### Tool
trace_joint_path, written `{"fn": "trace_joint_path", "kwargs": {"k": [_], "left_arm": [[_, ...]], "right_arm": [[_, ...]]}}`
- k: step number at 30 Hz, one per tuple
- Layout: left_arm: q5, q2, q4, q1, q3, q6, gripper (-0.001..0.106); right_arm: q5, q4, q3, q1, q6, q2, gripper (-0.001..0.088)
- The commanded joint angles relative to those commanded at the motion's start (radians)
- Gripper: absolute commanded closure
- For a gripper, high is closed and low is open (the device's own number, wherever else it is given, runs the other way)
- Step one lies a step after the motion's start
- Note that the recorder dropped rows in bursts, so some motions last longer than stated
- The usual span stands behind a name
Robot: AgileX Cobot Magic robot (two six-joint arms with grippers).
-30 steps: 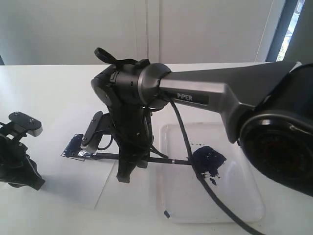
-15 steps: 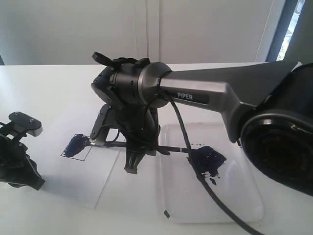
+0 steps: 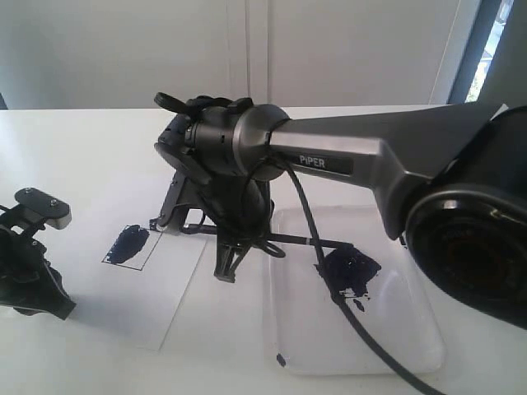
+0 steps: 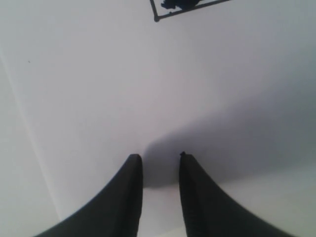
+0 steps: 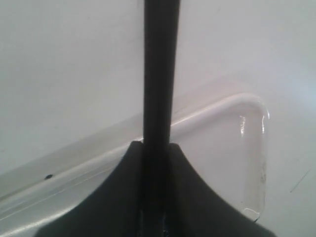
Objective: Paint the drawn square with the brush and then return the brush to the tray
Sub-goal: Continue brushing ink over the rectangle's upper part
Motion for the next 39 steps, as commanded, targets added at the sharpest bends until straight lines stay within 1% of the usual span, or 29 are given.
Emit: {"fn": "trace_joint_path", "kwargs": {"k": [10,17,24,31,39], "left_arm": [[0.000,0.000,0.000,0.000,0.000,0.000,0.072],[-0.002,0.000,0.000,0.000,0.000,0.000,0.072],[-0.002,0.000,0.000,0.000,0.000,0.000,0.072],[-0.002,0.000,0.000,0.000,0.000,0.000,0.072],[-0.002,0.000,0.000,0.000,0.000,-0.002,0.072]], "right_arm": [[0.007,0.009,0.000,0.000,-0.017,0.013,0.0868],[0.031,0.061,0.000,0.000,-0.070,0.013,0.0868],[0.043,0.063,0.000,0.000,-0.078,0.013,0.0868],[0.043,0.147,0.000,0.000,-0.154,0.013,0.0868],[0.043,0.172,0.000,0.000,-0.193,-0.007,0.0868]]}}
